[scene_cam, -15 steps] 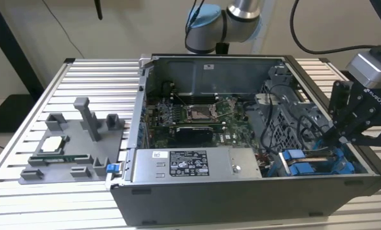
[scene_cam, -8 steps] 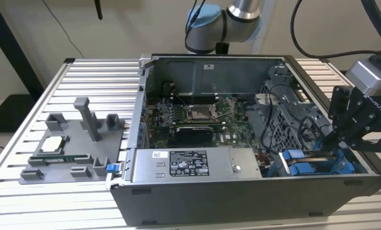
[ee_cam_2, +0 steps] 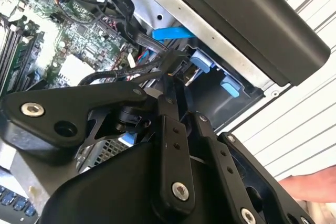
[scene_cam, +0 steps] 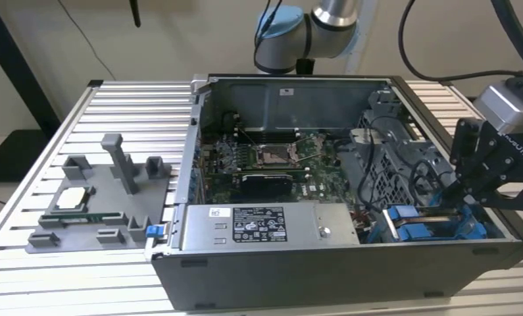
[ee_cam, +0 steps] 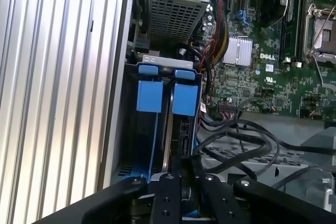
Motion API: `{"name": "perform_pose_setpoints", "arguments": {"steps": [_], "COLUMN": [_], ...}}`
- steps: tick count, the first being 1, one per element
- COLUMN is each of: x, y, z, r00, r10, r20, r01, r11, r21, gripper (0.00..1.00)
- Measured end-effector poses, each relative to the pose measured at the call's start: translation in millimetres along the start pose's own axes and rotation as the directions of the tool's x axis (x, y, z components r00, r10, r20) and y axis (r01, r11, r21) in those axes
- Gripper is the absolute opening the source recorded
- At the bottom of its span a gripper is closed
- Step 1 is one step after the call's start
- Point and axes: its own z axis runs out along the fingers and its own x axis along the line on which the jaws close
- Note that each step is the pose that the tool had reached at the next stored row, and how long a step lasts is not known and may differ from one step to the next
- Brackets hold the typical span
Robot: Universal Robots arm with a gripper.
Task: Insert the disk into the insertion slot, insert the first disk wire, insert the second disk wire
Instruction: 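Insert the first disk wire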
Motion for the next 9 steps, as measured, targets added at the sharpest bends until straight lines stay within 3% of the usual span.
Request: {"name": "perform_pose_setpoints", "arguments": {"steps": [9], "x": [0.4], "y": [-0.4], "z": [3.4], "r00": [1.0000], "r10": [0.001], "r20": [0.0005], "r01": [-0.001], "r11": [1.0000], "r21": [0.0002], "gripper": [0.00]}}
